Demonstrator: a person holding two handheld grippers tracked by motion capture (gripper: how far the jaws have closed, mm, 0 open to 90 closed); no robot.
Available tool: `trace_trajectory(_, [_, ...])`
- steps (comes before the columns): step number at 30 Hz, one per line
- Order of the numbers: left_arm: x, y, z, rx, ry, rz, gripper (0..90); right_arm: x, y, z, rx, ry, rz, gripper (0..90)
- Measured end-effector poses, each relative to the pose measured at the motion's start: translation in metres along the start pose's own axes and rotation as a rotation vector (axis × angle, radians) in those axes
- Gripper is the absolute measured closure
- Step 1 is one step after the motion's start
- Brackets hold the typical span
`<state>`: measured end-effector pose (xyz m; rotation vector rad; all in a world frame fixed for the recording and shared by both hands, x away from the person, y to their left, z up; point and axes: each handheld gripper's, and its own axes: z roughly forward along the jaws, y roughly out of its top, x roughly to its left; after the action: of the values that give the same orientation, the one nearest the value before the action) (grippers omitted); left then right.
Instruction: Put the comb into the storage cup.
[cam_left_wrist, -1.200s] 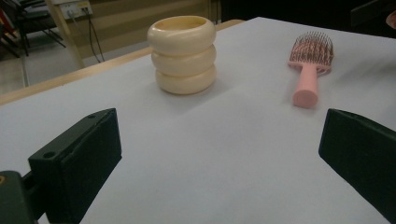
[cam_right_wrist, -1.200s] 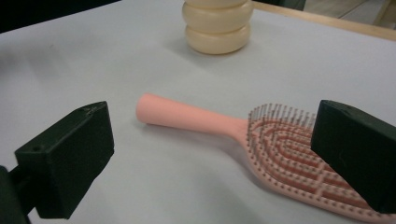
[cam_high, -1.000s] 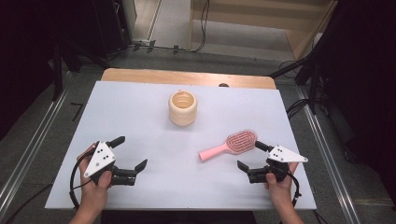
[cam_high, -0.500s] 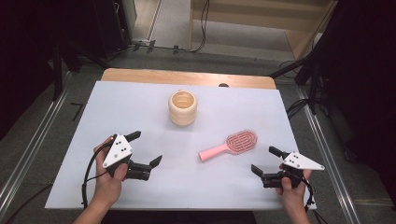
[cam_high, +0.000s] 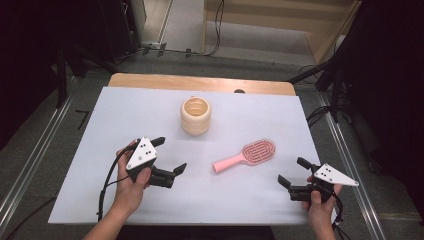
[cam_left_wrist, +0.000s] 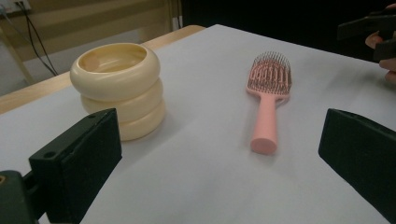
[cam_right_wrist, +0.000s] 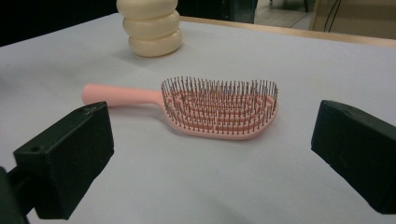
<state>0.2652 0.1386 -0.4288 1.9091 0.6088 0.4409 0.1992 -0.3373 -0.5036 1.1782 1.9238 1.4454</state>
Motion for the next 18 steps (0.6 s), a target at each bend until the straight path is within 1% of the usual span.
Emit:
trace_trajectory(3, [-0.001,0.004,0.006,0.004,-0.006,0.000,0.0,0.001,0.000,0.002,0.006,0.003,-0.016,0.0])
trace_trajectory(10, [-0.004,0.015,0.020,0.010,-0.029,0.006,0.0,-0.001,-0.003,0.001,0.003,-0.004,-0.013,0.0])
trace_trajectory(12, [-0.005,0.018,0.024,0.015,-0.036,0.013,0.0,-0.001,-0.002,0.001,-0.001,-0.001,-0.003,0.0])
trace_trajectory(15, [-0.008,0.021,0.031,0.021,-0.048,0.015,0.0,-0.001,-0.001,0.000,-0.006,-0.002,-0.011,0.0])
trace_trajectory(17, [-0.009,0.023,0.036,0.023,-0.058,0.013,0.0,-0.001,-0.001,-0.001,-0.009,-0.004,-0.007,0.0])
trace_trajectory(18, [-0.009,0.023,0.036,0.023,-0.058,0.013,0.0,-0.001,-0.001,-0.001,-0.009,-0.004,-0.007,0.0])
